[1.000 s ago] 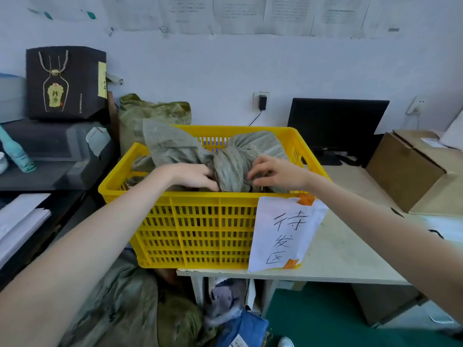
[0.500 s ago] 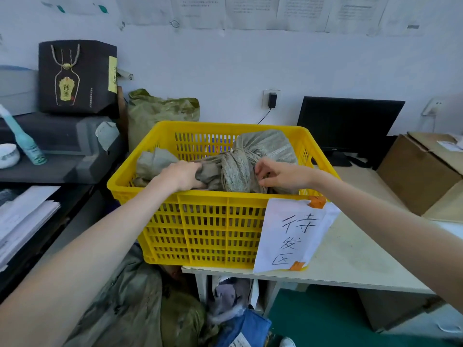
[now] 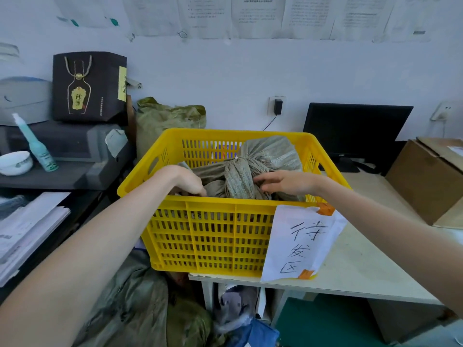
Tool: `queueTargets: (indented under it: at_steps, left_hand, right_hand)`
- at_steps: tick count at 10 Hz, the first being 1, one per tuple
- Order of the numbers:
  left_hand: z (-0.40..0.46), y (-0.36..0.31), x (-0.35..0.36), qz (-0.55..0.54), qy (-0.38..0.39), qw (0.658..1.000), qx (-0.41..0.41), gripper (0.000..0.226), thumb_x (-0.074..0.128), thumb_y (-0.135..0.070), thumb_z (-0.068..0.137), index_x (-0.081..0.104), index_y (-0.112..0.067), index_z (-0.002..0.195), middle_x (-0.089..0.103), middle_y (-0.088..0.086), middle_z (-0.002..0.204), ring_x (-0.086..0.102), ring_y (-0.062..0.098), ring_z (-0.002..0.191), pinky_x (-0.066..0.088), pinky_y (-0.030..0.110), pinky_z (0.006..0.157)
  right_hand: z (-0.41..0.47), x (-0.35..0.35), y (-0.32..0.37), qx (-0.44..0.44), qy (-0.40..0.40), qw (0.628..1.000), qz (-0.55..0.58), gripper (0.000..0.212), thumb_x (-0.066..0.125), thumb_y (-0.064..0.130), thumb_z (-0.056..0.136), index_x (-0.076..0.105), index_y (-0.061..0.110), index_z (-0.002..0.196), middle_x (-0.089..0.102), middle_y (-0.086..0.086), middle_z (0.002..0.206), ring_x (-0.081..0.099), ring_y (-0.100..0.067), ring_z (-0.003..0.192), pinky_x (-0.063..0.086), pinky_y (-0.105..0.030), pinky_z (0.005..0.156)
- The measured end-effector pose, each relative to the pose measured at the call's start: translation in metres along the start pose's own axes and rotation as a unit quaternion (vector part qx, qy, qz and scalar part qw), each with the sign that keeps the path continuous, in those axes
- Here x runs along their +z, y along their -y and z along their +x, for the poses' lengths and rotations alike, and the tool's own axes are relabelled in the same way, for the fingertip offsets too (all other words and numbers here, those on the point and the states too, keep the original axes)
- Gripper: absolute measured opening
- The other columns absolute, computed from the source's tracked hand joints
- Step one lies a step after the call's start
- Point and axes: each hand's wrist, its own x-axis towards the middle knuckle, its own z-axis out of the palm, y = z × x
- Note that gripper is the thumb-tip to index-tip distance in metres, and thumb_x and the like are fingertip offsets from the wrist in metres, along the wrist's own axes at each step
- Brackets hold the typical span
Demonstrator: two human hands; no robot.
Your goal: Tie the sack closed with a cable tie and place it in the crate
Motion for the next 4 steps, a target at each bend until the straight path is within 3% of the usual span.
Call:
queueTargets:
  at_steps: [1, 2, 3, 4]
  left_hand:
    - [-0.007, -0.007, 0.000, 0.057, -0.011, 0.998, 0.018, 0.038, 0.043, -0.040, 0.097, 0.064, -0.016, 0.077, 0.055, 0.002, 0.069, 0.047, 0.017, 0.056, 0.039, 0.032, 0.059]
    - [-0.014, -0.017, 0.001, 0.133, -0.102, 0.984, 0.056, 0.042, 0.041, -0.036, 0.098, 0.054, -0.013, 0.065, 0.050, 0.002, 0.067, 0.044, 0.019, 0.058, 0.037, 0.033, 0.062]
    - [-0.023, -0.023, -0.002, 0.140, -0.205, 0.959, 0.134, 0.042, 0.042, -0.028, 0.097, 0.066, -0.013, 0.067, 0.066, 0.004, 0.072, 0.051, 0.017, 0.060, 0.039, 0.026, 0.060]
    - [-0.024, -0.025, -0.005, 0.062, -0.313, 0.925, 0.209, 0.038, 0.042, -0.026, 0.097, 0.064, -0.010, 0.070, 0.063, 0.006, 0.071, 0.054, 0.018, 0.060, 0.052, 0.034, 0.066]
  right_hand:
    - [-0.005, 0.000, -0.004, -0.013, -0.029, 0.999, 0.026, 0.037, 0.043, 0.025, 0.099, 0.045, 0.023, 0.137, 0.050, 0.002, 0.138, 0.044, -0.015, 0.127, 0.032, -0.032, 0.109]
    - [-0.016, 0.000, -0.007, -0.026, -0.089, 0.995, 0.031, 0.025, 0.046, 0.023, 0.098, 0.060, 0.018, 0.118, 0.062, 0.002, 0.118, 0.054, -0.013, 0.114, 0.039, -0.033, 0.104]
    - [-0.028, -0.002, -0.013, -0.048, -0.137, 0.988, 0.060, 0.022, 0.050, 0.021, 0.096, 0.068, 0.013, 0.108, 0.068, 0.001, 0.109, 0.059, -0.010, 0.106, 0.043, -0.030, 0.099]
    - [-0.038, -0.004, -0.020, -0.063, -0.201, 0.969, 0.129, 0.018, 0.055, 0.017, 0.093, 0.071, 0.011, 0.100, 0.071, 0.001, 0.102, 0.064, -0.007, 0.099, 0.048, -0.021, 0.090]
